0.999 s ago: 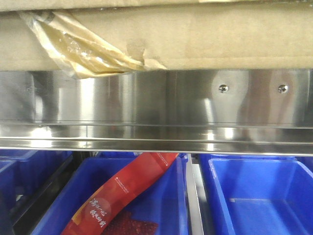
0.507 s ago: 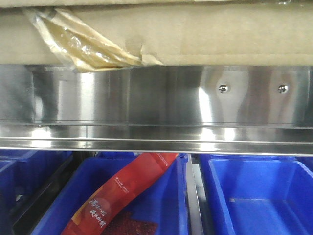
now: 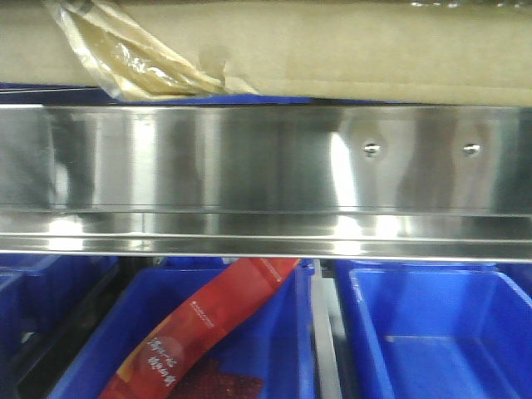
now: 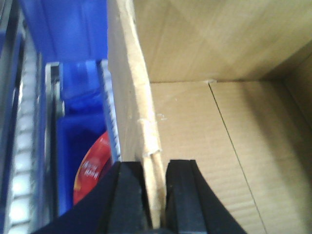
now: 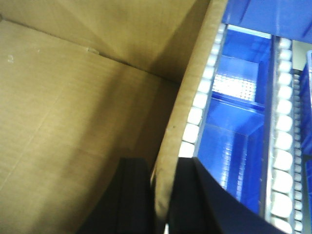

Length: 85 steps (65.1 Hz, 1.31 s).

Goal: Grab carton from right shelf to conveyor
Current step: 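Lift the carton off the shelf with both grippers, then hold the carton with both grippers while driving toward the red conveyor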

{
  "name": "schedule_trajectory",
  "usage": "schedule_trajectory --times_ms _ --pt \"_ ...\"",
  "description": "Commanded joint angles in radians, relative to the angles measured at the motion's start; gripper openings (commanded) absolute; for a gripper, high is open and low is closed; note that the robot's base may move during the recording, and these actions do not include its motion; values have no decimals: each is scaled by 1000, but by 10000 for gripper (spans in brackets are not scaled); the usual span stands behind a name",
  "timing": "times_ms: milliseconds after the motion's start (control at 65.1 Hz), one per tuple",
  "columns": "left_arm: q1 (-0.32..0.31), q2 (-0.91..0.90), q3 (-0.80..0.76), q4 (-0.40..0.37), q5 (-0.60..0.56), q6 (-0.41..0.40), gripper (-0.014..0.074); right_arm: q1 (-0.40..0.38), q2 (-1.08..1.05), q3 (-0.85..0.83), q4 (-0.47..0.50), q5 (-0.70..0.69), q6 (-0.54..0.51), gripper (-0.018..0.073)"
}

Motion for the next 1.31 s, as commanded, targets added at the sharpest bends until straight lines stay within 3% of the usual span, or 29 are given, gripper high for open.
schedule_trajectory --times_ms 0,184,661,1291 --pt "1 -20 -8 25 -86 9 -10 -4 -19 -3 -46 8 -19 -67" --pt "1 -20 -8 25 -133 9 -10 -4 -19 -3 -46 8 -19 -67" --pt "1 -18 -8 25 -133 9 -10 -4 -19 -3 -46 -73 -19 -67" --pt "1 -18 -8 25 -133 9 -10 -4 -19 -3 -46 -75 -19 -67"
